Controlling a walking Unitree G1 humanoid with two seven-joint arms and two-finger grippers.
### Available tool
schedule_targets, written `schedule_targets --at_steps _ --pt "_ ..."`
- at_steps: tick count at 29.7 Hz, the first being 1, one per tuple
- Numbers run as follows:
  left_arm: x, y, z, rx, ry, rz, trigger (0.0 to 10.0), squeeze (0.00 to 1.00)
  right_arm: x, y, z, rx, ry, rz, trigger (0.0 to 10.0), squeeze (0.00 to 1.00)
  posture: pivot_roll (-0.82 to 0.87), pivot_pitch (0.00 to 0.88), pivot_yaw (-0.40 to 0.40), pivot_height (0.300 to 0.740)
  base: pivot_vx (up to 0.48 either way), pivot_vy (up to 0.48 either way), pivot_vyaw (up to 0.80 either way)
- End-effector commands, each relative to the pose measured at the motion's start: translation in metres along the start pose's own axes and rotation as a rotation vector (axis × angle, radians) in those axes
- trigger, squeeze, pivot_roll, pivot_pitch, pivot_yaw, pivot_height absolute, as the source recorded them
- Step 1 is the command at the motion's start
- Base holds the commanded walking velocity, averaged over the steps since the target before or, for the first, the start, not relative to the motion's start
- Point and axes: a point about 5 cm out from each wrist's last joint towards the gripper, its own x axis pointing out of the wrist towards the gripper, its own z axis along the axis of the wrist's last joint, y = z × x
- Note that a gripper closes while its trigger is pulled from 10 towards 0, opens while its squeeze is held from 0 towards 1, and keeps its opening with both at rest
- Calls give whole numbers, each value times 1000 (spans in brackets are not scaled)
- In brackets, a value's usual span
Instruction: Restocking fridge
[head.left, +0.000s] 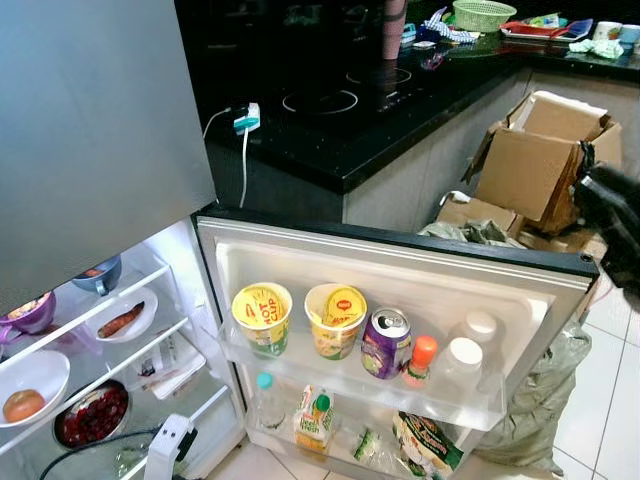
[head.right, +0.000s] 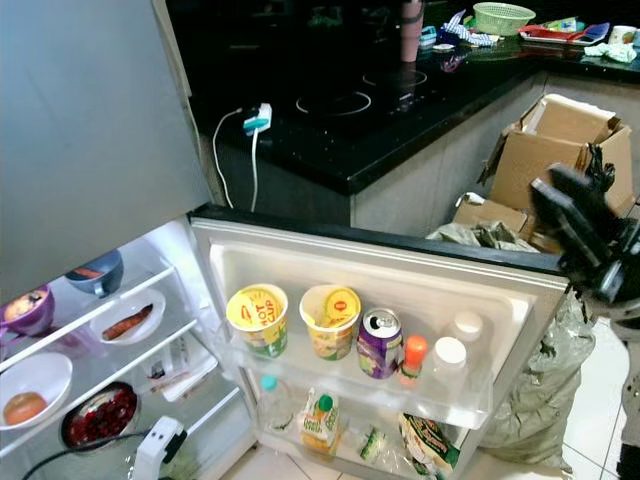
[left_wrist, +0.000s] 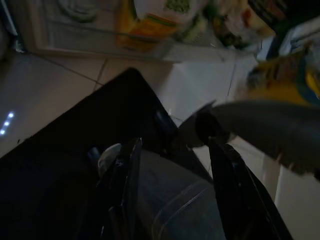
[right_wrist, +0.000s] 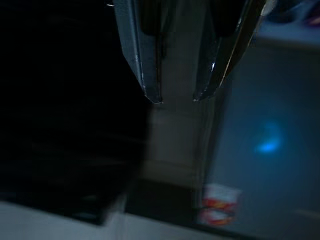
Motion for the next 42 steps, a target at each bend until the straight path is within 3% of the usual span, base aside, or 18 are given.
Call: schedule_targets --at_steps 1,6,10,11,13,14,18,23,24,25,26,27,28,30,32,37,38,42 --pt "-1 3 -4 -45 -34 50 10000 0 -9 -16 4 -44 -26 -128 10000 0 -20 0 39 740 0 0 0" --pt "-2 6 -6 -67 -49 81 10000 0 -14 -26 6 -62 -40 -208 10000 0 -20 0 39 740 0 0 0" --pt "-8 21 -9 -98 -112 319 10000 0 -41 -68 14 -139 -54 -584 10000 0 -19 0 39 740 0 0 0" --pt "-8 21 -9 -98 -112 319 10000 0 -41 -68 14 -139 -54 -584 10000 0 -19 0 39 740 0 0 0" --pt "-14 29 -9 -94 -151 456 10000 0 -66 -91 15 -180 -19 -852 10000 0 -19 0 37 740 0 0 0" --pt "-14 29 -9 -94 -151 456 10000 0 -66 -91 15 -180 -19 -852 10000 0 -19 0 37 740 0 0 0" --pt "-17 33 -13 -103 -149 549 10000 0 -114 -108 1 -218 191 -1190 10000 0 -19 0 37 740 0 0 0" --pt "-18 33 -15 -128 -162 544 10000 0 -127 -108 -12 -246 337 -1254 10000 0 -19 0 37 740 0 0 0" --pt "-18 33 -17 -156 -168 542 10000 0 -135 -103 -34 -240 554 -1230 10000 0 -25 0 31 740 0 0 0" --pt "-18 33 -17 -156 -168 542 10000 0 -135 -103 -34 -240 554 -1230 10000 0 -25 0 31 740 0 0 0" --pt "-18 32 -22 -186 -166 553 10000 0 -148 -91 -62 -258 830 -1170 10000 0 -24 0 28 740 0 0 0" --pt "-18 32 -22 -186 -166 553 10000 0 -148 -91 -62 -258 830 -1170 10000 0 -24 0 28 740 0 0 0" --pt "-17 31 -26 -213 -160 562 10000 0 -162 -81 -79 -266 1009 -1145 10000 0 -22 0 23 740 0 0 0" --pt "-17 31 -26 -213 -160 562 10000 0 -162 -81 -79 -266 1009 -1145 10000 0 -22 0 23 740 0 0 0" --pt "-13 27 -37 -256 -141 586 10000 0 -192 -63 -96 -276 1210 -1179 10000 0 -19 0 18 740 0 0 0" --pt "-9 22 -47 -280 -117 593 10000 0 -221 -45 -103 -258 1310 -1270 10000 0 -22 0 10 740 0 0 0" --pt "-6 18 -52 -293 -107 589 10000 0 -250 -25 -106 -229 1404 -1346 10000 0 -24 0 9 740 0 0 0" --pt "-5 17 -55 -301 -97 587 10000 0 -266 -9 -110 -199 1465 -1377 10000 0 -24 0 9 740 0 0 0"
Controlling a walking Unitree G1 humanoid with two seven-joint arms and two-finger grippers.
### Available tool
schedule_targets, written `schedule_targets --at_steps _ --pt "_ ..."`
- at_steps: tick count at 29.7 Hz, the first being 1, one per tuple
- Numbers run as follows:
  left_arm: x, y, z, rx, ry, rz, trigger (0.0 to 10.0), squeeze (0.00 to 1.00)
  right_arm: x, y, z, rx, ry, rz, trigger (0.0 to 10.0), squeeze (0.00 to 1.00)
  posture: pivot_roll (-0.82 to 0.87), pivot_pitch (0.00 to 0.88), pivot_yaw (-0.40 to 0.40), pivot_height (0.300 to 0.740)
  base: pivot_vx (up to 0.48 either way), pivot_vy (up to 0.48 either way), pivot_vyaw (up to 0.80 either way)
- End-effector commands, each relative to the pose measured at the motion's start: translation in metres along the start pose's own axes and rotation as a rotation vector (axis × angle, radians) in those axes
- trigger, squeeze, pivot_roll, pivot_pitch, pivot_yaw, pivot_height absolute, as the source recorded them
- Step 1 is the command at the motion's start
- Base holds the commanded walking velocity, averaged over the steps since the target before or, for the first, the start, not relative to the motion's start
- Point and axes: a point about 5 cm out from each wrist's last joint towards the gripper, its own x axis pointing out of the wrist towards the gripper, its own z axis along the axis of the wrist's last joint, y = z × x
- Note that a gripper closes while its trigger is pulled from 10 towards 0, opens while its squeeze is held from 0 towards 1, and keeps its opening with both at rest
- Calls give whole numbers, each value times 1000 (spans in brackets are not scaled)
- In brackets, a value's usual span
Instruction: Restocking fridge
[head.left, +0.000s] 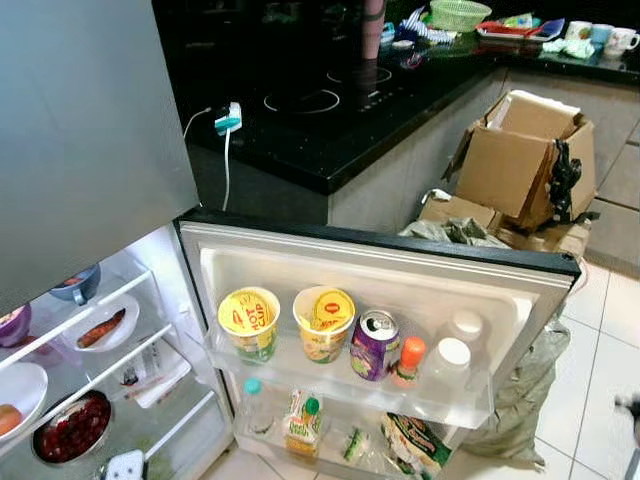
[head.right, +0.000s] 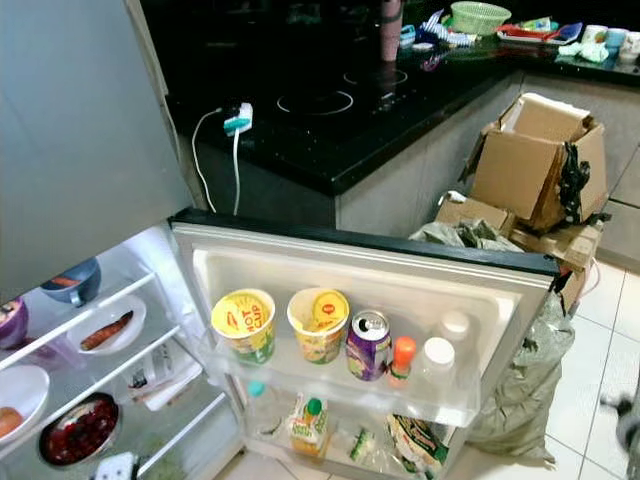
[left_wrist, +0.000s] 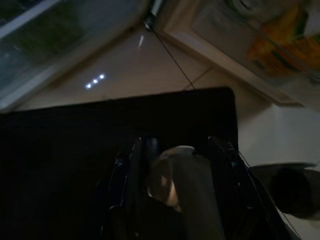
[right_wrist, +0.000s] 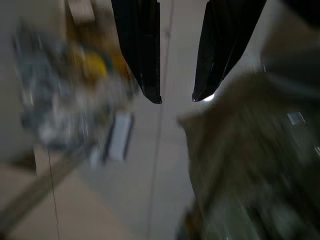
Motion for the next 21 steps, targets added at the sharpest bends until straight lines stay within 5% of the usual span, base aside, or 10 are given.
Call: schedule_targets --at_steps 1,2,4,7,8,14,21 --pt "-1 0 -6 -19 18 12 10000 0 -1 1 -11 7 40 -13 10000 0 -24 0 9 740 0 0 0" --pt "-1 0 -6 -19 18 12 10000 0 -1 1 -11 7 40 -13 10000 0 -24 0 9 740 0 0 0" --pt "-1 -2 -11 -30 34 12 10000 0 -12 13 -61 -23 198 17 10000 0 -34 0 8 740 0 0 0" --pt "0 -3 -12 -35 38 12 10000 0 -22 22 -91 -46 294 41 10000 0 -34 0 8 740 0 0 0" --pt "1 -6 -12 -40 37 14 10000 0 -41 37 -132 -106 423 90 10000 0 -33 0 9 740 0 0 0" --pt "3 -7 -11 -37 33 37 10000 0 -65 56 -170 -153 541 169 10000 0 -33 0 8 740 0 0 0" --pt "3 -5 -10 -11 27 116 10000 0 -86 84 -194 -350 593 374 10000 0 -38 0 9 740 0 0 0"
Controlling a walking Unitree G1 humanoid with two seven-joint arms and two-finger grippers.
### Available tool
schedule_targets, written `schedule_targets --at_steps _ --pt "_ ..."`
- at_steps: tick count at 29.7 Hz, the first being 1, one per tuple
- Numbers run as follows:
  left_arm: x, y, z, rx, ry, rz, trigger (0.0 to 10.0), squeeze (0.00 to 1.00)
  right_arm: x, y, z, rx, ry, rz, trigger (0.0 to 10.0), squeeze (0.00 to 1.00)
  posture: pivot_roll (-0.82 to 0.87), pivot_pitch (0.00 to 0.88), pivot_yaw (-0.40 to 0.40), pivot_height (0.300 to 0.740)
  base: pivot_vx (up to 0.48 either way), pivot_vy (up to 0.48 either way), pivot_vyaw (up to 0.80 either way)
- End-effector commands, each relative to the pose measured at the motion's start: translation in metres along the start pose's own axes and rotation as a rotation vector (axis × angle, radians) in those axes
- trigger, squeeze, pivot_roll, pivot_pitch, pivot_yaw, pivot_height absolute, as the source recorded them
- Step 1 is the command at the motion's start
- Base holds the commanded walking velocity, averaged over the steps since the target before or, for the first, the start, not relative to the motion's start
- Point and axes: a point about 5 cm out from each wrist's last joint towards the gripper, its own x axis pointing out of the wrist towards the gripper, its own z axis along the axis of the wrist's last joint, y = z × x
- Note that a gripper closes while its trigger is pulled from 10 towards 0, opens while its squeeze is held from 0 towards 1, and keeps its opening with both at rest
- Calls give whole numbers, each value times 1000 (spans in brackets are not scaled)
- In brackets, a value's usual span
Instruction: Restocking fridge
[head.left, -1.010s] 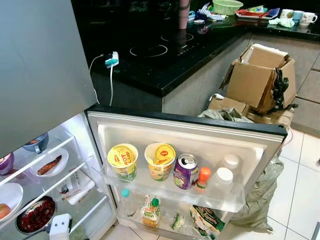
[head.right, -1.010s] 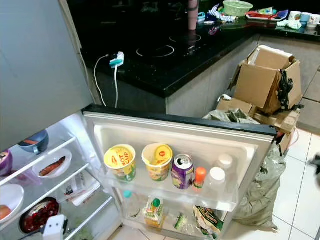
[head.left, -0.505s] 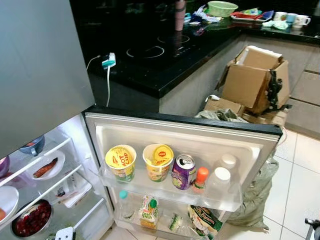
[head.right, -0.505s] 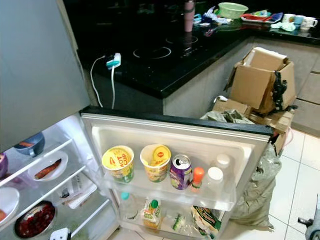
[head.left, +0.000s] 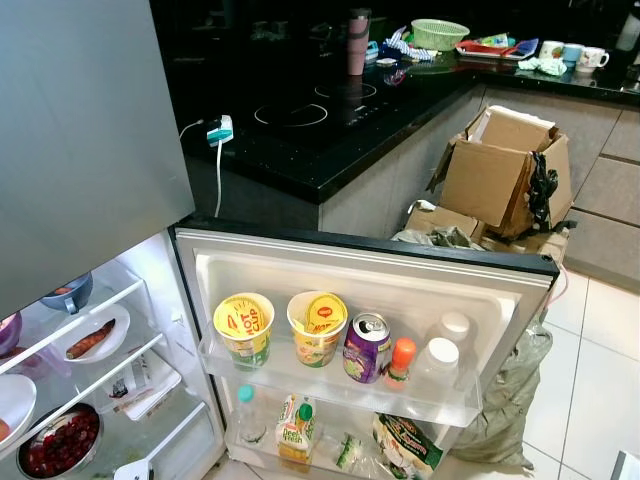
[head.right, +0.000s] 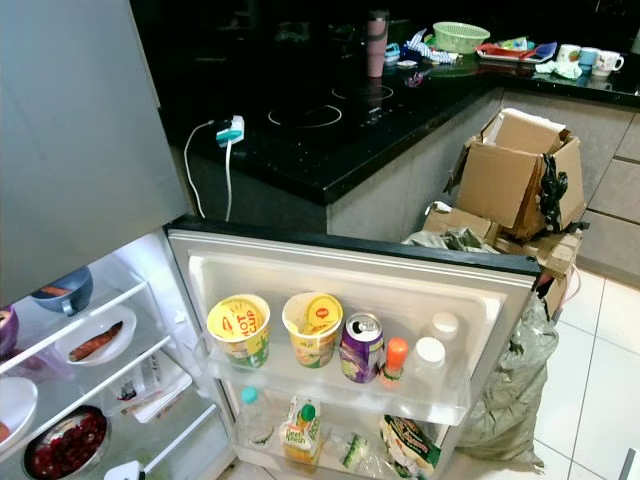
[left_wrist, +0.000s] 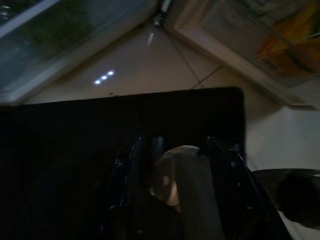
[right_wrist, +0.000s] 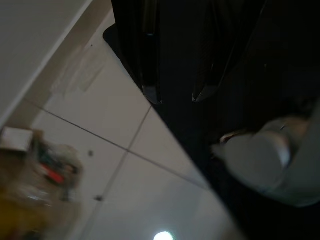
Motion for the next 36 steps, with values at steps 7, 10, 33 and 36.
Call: schedule_targets --at_steps 7,10,33,36 --pt "2 -6 -2 9 0 13 10000 0 2 20 17 -196 -38 85 10000 0 -41 0 13 740 0 0 0" --pt "3 -11 -3 -7 12 -7 10000 0 2 22 21 -218 -47 97 10000 0 -41 0 13 740 0 0 0" --pt "6 -31 -19 75 93 -96 10000 0 2 38 11 -353 -8 174 10000 0 -24 0 17 740 0 0 0" --pt "6 -32 -18 77 91 -97 10000 0 2 40 11 -357 -9 178 10000 0 -24 0 14 740 0 0 0"
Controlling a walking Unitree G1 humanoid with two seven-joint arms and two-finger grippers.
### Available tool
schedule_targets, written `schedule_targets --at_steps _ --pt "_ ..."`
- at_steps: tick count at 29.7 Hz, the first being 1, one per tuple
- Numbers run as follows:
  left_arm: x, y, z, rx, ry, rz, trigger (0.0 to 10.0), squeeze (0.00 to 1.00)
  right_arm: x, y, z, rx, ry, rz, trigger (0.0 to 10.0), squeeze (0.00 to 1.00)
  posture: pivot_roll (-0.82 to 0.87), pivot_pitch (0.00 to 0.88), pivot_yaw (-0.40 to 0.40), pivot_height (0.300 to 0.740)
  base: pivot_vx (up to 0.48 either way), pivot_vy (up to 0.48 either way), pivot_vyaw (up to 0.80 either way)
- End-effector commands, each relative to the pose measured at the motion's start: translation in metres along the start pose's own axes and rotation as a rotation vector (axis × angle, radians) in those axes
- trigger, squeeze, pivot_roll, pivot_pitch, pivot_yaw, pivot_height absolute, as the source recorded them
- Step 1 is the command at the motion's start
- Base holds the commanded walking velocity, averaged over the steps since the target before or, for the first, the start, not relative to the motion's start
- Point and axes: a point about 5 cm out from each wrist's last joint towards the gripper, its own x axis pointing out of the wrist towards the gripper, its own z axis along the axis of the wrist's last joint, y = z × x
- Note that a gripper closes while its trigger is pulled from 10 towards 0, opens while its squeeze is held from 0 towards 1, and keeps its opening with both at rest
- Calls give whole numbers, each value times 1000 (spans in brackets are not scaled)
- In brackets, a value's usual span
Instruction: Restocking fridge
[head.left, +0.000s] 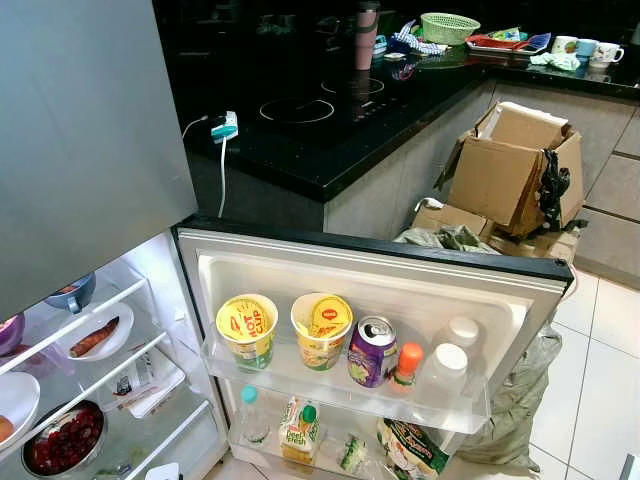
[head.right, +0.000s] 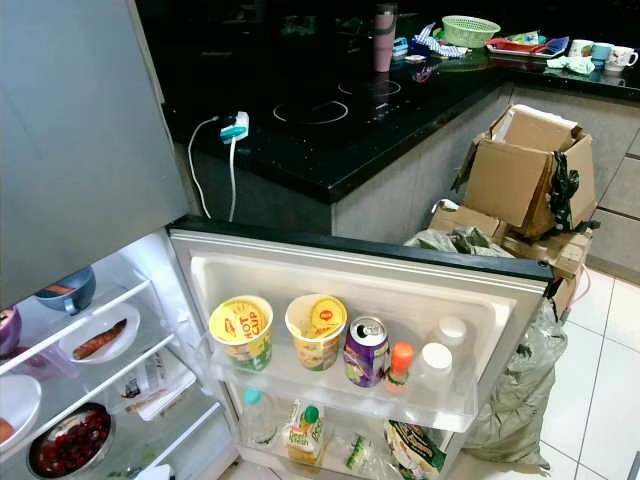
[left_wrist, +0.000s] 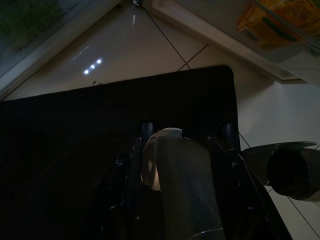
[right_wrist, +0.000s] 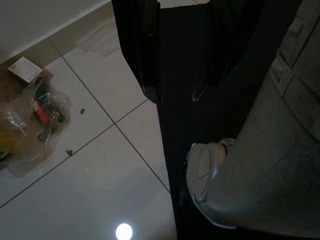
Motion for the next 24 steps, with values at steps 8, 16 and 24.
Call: schedule_targets --at_steps 8,16,24 --pt "3 -7 -1 16 16 -10 10000 0 1 6 0 -14 5 21 10000 0 -24 0 9 740 0 0 0" --pt "3 -10 -4 19 28 -19 10000 0 0 5 -4 -26 18 22 10000 0 -28 0 1 740 0 0 0" --pt "4 -16 -9 18 48 -40 10000 0 0 2 -3 -34 16 16 10000 0 -49 0 -7 740 0 -39 0"
